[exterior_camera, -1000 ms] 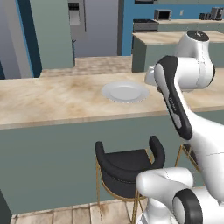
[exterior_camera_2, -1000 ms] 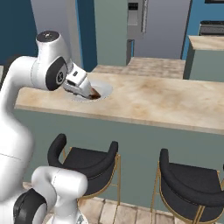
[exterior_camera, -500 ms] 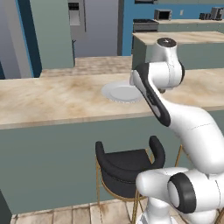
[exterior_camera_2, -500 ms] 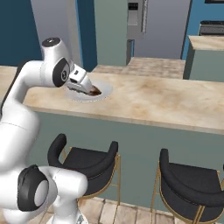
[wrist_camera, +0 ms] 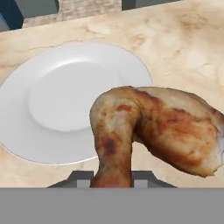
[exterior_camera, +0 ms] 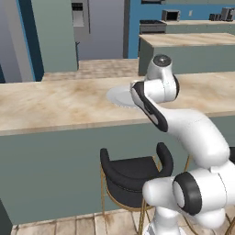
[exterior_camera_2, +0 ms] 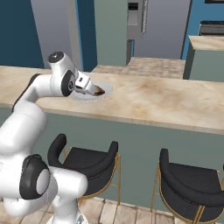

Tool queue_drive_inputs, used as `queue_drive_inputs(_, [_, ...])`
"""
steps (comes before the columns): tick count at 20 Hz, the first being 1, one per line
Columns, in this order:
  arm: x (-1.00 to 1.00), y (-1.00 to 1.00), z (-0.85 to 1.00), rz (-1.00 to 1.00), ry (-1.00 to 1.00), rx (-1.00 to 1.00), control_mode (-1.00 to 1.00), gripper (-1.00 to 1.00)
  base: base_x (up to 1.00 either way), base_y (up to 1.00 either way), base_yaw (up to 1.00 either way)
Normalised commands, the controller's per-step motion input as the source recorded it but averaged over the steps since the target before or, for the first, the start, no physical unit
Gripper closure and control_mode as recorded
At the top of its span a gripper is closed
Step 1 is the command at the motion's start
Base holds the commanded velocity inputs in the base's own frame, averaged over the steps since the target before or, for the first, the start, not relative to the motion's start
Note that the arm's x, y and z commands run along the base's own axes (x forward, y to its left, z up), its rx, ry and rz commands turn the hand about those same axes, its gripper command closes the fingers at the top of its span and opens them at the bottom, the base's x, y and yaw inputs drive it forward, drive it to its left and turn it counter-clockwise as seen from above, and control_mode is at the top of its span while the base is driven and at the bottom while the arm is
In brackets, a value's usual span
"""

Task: Take the cheese, chicken drumstick, and mushroom from the fridge and place them on the plate on the dining counter to create an appetizer plate.

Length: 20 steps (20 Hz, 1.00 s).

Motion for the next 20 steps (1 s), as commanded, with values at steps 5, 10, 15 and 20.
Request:
queue_drive_inputs(5, [0.86,0.0,-0.04,0.0,0.22,0.0,-1.0,1.0,0.0,0.0,0.0])
queue_drive_inputs(10, [0.89,0.0,0.0,0.0,0.17,0.0,-1.0,1.0,0.0,0.0,0.0])
queue_drive_inputs(15, [0.9,0.19,-0.13,0.0,0.12,0.0,-1.0,1.0,0.0,0.0,0.0])
queue_drive_inputs(20, [0.88,0.26,-0.43,0.0,0.04,0.0,-1.0,-1.0,0.0,0.0,0.0])
